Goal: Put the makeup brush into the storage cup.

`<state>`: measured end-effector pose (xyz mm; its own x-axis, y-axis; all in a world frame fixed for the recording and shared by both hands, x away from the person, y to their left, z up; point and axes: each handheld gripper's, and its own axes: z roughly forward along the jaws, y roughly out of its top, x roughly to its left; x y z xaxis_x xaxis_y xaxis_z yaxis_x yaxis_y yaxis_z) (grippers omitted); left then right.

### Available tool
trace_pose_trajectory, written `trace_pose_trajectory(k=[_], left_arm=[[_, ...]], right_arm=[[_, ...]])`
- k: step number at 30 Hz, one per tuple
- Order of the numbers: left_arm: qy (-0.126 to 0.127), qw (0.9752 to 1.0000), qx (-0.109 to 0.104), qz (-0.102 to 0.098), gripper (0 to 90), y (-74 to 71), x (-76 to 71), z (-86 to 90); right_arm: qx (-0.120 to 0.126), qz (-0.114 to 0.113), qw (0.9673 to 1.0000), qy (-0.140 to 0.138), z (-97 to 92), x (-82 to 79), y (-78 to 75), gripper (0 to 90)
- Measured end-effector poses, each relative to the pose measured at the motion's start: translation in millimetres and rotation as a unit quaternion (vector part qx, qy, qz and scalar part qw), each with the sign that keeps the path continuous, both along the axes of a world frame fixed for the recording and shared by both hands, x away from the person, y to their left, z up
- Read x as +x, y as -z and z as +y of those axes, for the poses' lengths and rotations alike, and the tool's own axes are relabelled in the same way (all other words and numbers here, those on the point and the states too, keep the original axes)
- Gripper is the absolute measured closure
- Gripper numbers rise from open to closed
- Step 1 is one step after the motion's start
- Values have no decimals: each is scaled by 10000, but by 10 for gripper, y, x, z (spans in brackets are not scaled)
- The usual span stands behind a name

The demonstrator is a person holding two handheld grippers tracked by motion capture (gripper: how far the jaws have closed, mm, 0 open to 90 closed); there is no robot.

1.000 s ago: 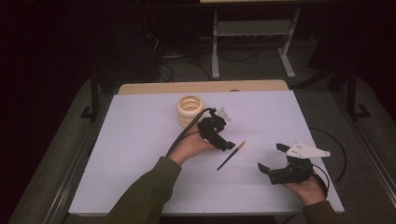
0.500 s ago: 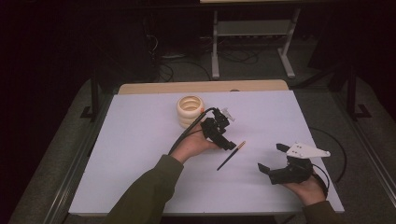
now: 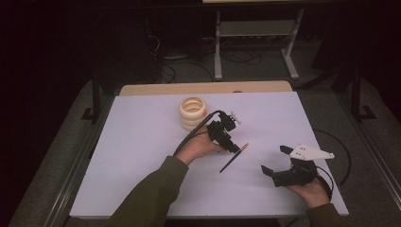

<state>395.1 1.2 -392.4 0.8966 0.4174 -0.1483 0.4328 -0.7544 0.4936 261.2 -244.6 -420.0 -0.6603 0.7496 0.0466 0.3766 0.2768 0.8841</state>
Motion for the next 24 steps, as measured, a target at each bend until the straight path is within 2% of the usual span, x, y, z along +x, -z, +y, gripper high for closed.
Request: trace_pose_trajectory(k=[9, 12, 16, 18, 24], left_arm=[[57, 9998, 162, 110, 476, 9, 0, -96], [91, 9995, 273, 147, 503, 11, -2, -142], [73, 9994, 300, 156, 541, 30, 3, -183], [130, 9987, 446, 217, 576, 40, 25, -220], [98, 9984, 498, 230, 609, 62, 36, -264]], right_arm=[[17, 11, 10000, 2, 2, -1, 0, 0], [14, 8, 10000, -1, 0, 1, 1, 0], [11, 5, 10000, -1, 0, 1, 1, 0], [15, 15, 10000, -2, -1, 0, 2, 0], [14, 27, 10000, -4, -3, 1, 3, 0]])
